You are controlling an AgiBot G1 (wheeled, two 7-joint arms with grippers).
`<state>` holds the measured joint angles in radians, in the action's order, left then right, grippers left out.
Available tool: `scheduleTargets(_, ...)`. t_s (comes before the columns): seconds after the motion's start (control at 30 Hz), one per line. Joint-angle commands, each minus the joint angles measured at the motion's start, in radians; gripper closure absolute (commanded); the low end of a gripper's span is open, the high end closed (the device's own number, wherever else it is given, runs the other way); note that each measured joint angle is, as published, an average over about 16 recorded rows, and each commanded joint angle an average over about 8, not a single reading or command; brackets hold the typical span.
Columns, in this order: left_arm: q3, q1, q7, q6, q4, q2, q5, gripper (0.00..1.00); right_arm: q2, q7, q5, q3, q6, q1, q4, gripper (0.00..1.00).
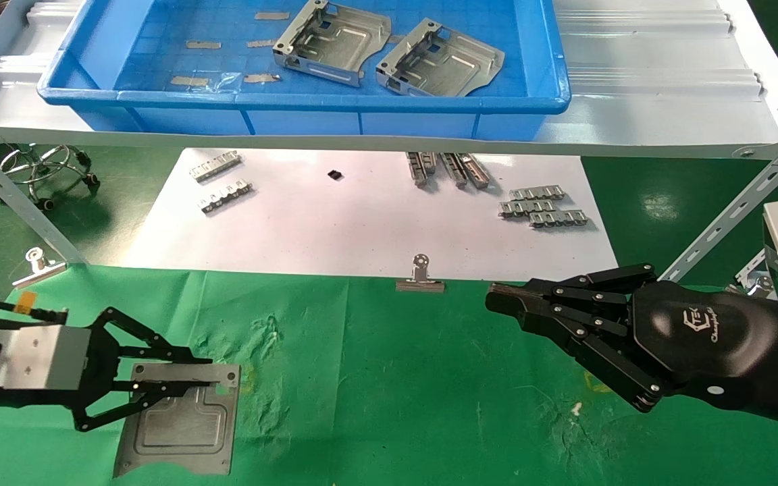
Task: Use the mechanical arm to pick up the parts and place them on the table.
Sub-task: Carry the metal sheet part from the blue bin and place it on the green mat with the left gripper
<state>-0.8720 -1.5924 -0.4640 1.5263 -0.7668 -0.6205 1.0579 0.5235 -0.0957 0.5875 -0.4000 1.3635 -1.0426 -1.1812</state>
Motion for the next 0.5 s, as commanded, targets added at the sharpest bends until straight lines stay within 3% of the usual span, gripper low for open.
scheduleTargets(0.03, -0.011, 0.008, -0.028, -0.012, 0.029, -0.02, 0.019, 1.0, 0.0, 0.0, 0.0, 0.0, 0.0, 0.0, 0.0, 1.0)
scheduleTargets(0.5, -0.008, 0.049, -0.151, -0.128, 0.14, -0.12, 0.037, 1.0, 0.0, 0.0, 0.0, 0.0, 0.0, 0.0, 0.0, 1.0)
